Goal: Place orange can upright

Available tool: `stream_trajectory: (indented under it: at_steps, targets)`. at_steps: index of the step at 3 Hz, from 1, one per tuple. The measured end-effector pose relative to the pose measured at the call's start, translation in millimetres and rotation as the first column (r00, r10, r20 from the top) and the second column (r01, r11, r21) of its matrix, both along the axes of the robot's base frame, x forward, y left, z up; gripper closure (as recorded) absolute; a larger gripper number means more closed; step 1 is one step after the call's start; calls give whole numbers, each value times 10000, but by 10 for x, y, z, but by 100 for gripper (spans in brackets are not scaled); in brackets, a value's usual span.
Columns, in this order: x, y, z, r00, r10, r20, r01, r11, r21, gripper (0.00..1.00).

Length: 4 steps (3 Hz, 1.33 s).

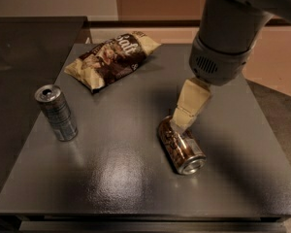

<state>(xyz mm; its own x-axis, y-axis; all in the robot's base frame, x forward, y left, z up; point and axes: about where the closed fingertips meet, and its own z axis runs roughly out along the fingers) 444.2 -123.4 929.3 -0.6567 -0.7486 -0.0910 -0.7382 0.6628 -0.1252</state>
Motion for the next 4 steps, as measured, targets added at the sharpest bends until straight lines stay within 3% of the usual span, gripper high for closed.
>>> stream_trajectory:
  at_steps: [1,2,3,4]
  targets:
    - [-14,168,-131,9914,-1270,-305,1266,9918,-155,0]
    - [-43,286,-291,9610,-2686,-652,2685,9632,-108,0]
    - [-115,356,-443,8996,-4249,-1012,4271,9042,7,0]
    - [-184,398,-582,8233,-5520,-1321,5561,8311,-69,0]
